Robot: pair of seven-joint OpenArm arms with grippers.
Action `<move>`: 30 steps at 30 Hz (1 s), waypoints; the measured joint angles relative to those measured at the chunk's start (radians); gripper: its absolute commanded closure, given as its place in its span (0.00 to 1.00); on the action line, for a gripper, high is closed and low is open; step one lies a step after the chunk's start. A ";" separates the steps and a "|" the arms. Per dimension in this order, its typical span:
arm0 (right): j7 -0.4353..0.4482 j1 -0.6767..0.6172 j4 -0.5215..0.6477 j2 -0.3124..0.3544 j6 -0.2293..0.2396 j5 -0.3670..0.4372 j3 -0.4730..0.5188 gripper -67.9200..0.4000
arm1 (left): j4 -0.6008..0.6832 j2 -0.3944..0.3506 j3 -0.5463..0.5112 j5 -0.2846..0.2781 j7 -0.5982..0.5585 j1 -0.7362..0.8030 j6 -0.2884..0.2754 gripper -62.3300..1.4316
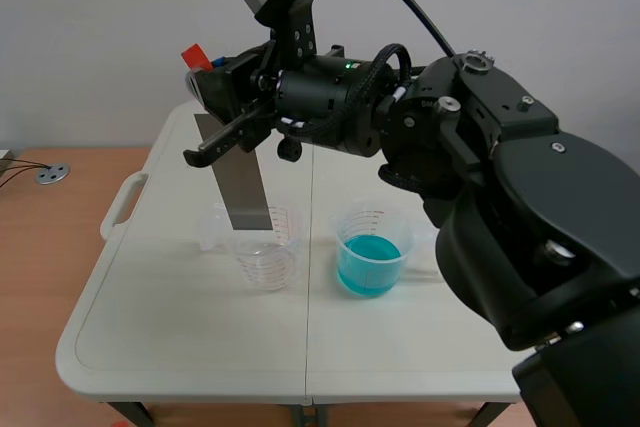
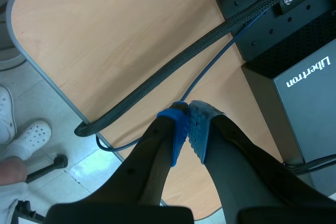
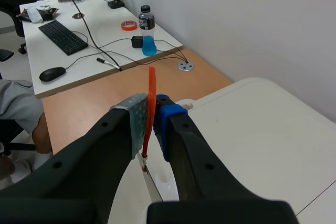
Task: Hold the metal plate by the orange handle, dip it into the blue solution, take it out and point at it, then put the plate back in the beaker on the left.
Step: 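Put the plate into the left beaker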
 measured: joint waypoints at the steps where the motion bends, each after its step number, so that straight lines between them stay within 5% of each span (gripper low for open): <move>1: 0.000 0.000 -0.003 0.000 0.000 0.000 0.000 0.98 | 0.000 0.000 0.000 0.000 0.000 -0.001 0.000 0.96; 15: 0.017 0.002 -0.103 0.000 -0.003 -0.006 0.000 0.98 | 0.000 0.000 0.000 0.000 0.000 -0.002 0.000 0.96; 30: 0.135 0.002 -0.233 0.000 -0.003 -0.026 0.000 0.98 | 0.000 0.000 0.000 0.000 0.000 -0.002 0.000 0.96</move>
